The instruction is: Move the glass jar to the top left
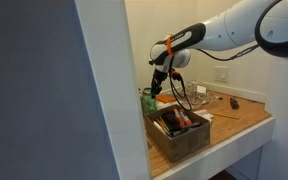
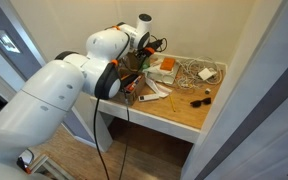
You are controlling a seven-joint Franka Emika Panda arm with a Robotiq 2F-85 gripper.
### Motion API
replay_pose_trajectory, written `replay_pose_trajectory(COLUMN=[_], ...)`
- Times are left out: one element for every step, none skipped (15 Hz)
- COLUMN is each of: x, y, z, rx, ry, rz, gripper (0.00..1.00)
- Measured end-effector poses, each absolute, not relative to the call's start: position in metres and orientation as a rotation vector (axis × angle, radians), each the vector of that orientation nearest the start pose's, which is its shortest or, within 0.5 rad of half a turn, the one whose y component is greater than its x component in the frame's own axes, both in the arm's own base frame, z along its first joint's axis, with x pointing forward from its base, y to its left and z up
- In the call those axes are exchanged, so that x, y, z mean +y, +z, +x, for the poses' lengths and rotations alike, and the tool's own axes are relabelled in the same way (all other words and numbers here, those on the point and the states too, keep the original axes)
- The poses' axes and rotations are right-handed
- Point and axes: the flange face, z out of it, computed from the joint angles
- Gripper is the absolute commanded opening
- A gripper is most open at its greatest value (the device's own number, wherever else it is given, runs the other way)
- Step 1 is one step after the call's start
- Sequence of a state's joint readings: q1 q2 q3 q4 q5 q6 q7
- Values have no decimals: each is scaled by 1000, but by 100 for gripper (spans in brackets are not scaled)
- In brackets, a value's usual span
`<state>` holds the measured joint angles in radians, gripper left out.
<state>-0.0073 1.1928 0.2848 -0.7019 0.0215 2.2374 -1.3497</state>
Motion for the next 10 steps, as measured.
replay_pose_trajectory(x=[101, 102, 102, 102, 101, 100, 99, 97, 93, 89], y=[273, 275, 276, 278, 281, 284, 288, 293, 297, 302], z=[829, 829, 829, 830, 830, 831, 832, 832, 833, 832], rx=[-1953, -1956, -1958, -1958, -1958, -1956, -1949, -1937, -1911, -1870], ry=[-701, -705, -709, -714, -721, -731, -745, -761, -772, -772], rz=[-2334, -2333, -2333, -2333, -2334, -2335, -2337, -2338, -2340, -2334], gripper=[85, 91, 99, 100, 100, 100, 100, 100, 100, 100])
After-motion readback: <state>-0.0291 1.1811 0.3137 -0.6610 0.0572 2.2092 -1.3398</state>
